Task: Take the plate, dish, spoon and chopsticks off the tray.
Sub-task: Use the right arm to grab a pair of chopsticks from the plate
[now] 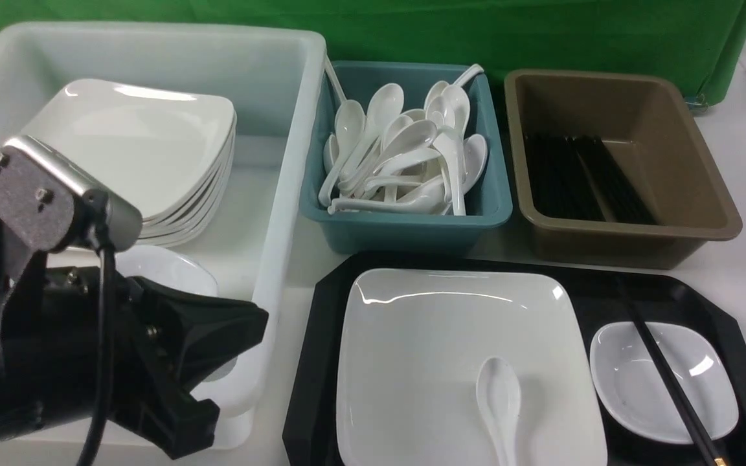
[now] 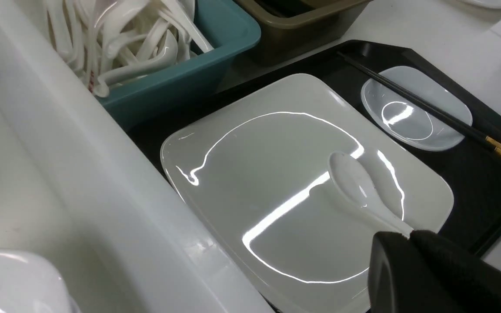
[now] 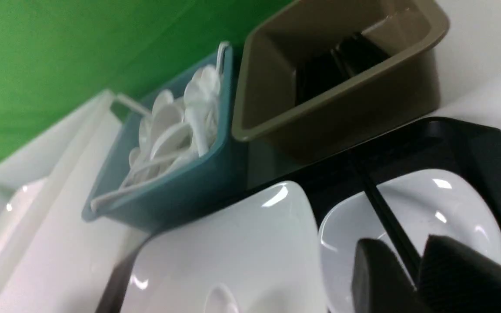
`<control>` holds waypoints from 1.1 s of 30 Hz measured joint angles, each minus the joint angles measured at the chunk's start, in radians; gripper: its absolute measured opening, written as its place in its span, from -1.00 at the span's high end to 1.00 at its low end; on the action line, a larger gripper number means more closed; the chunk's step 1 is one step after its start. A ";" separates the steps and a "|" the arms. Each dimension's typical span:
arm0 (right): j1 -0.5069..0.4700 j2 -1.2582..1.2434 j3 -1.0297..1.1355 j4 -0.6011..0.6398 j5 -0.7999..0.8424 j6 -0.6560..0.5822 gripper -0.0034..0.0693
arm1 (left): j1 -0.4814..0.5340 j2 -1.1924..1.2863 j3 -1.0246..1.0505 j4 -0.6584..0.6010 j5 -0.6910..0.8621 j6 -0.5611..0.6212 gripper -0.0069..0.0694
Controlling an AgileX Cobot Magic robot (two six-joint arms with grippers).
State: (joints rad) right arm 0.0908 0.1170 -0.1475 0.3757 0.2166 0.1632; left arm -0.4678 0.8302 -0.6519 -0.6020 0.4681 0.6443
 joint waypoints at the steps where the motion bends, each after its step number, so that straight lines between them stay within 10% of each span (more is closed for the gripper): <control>1: 0.011 0.063 -0.061 -0.006 0.050 -0.052 0.41 | 0.000 0.000 0.000 0.000 -0.001 0.000 0.77; 11: 0.035 0.939 -0.638 -0.214 0.609 -0.380 0.28 | 0.000 -0.015 0.000 0.002 0.024 0.003 0.77; 22: 0.037 1.381 -0.758 -0.223 0.558 -0.417 -0.16 | 0.000 -0.115 0.000 0.002 0.046 0.038 0.77; 33: 0.036 1.534 -0.758 -0.222 0.427 -0.420 -0.10 | 0.000 -0.118 0.000 0.002 0.046 0.040 0.77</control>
State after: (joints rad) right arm 0.1272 1.6515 -0.9053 0.1538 0.6433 -0.2567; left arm -0.4678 0.7124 -0.6519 -0.6001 0.5141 0.6842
